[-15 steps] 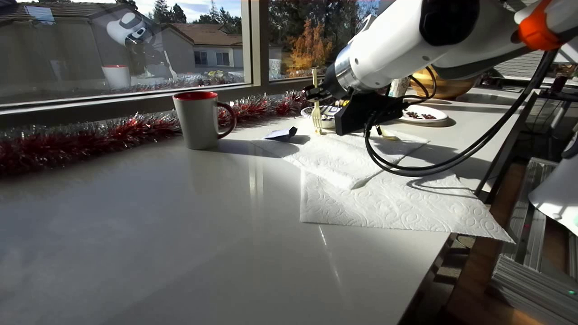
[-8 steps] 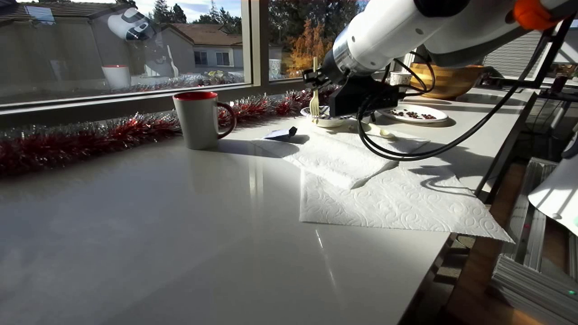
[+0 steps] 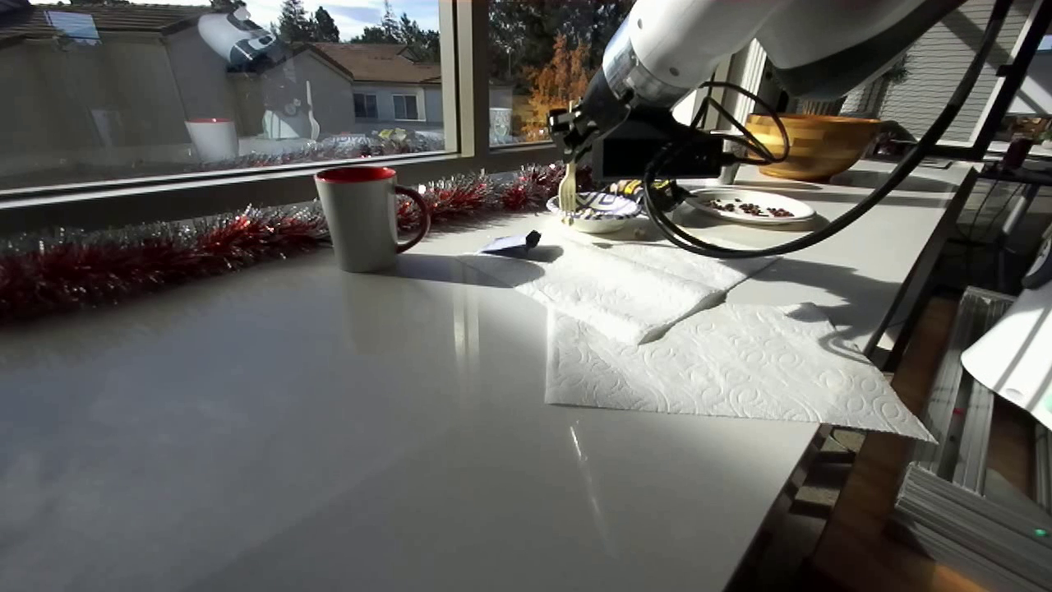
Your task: Use the fork to put the white object in the bowl
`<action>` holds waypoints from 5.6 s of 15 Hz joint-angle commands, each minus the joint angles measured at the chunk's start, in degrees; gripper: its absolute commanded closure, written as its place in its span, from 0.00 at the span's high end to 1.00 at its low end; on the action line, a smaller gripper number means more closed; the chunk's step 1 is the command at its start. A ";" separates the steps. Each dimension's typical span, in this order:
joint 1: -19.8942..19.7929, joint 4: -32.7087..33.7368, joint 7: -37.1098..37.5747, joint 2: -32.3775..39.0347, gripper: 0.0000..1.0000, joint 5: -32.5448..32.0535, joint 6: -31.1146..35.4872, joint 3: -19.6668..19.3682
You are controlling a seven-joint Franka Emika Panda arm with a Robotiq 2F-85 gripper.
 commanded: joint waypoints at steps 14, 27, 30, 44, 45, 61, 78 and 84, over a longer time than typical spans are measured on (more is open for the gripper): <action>-1.01 1.90 -5.92 7.71 0.03 -2.38 -14.28 -2.04; -2.31 3.38 -2.48 -1.10 0.03 -1.19 -13.24 3.24; -2.59 3.51 -0.78 -2.59 0.03 -0.60 -12.56 4.52; -1.28 4.17 5.33 -14.44 0.03 0.17 -10.79 7.30; -1.19 4.41 6.32 -15.92 0.03 0.43 -9.96 7.37; -5.90 4.38 5.68 -13.55 0.03 -0.01 -10.05 11.15; 5.48 -5.33 -0.75 -1.78 0.03 -6.14 -7.20 -6.35; 3.20 -3.14 0.53 9.62 0.03 -18.99 -7.16 -12.80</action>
